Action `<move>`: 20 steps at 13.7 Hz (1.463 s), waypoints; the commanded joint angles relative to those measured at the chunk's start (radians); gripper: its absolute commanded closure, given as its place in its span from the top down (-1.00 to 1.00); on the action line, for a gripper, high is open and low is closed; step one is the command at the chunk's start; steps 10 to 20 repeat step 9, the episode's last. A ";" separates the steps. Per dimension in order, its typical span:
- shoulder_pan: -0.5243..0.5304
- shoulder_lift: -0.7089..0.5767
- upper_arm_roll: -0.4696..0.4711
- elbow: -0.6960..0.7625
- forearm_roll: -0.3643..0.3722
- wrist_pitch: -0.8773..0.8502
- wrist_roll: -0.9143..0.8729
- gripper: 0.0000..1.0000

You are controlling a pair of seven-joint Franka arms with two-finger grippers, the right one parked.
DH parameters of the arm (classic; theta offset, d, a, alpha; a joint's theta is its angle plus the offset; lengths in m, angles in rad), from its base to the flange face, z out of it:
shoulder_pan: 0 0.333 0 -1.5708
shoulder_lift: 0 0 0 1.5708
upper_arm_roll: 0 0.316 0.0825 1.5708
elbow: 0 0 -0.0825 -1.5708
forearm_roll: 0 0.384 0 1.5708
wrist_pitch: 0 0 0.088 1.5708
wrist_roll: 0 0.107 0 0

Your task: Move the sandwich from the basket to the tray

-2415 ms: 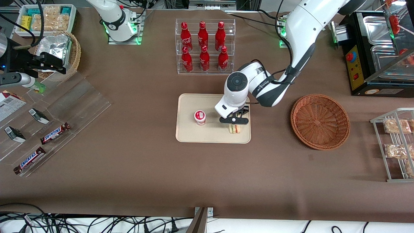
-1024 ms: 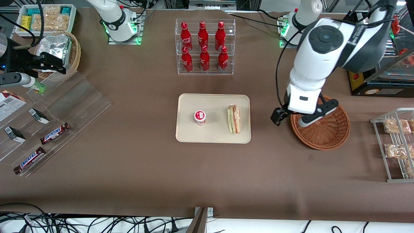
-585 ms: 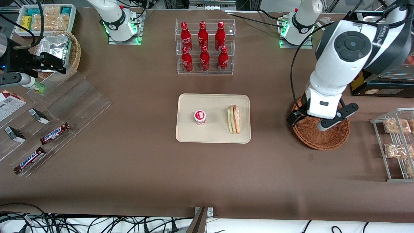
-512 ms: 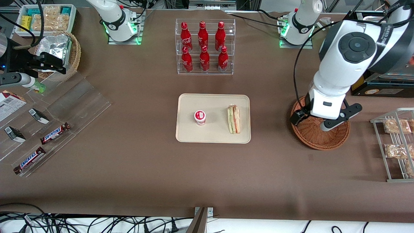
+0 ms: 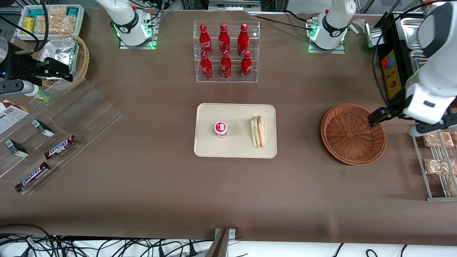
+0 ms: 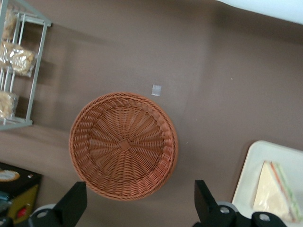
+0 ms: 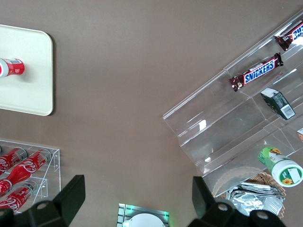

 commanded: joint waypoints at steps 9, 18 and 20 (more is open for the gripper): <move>-0.026 -0.033 0.029 -0.005 -0.044 -0.058 0.366 1.00; -0.026 -0.033 0.029 -0.005 -0.044 -0.058 0.366 1.00; -0.026 -0.033 0.029 -0.005 -0.044 -0.058 0.366 1.00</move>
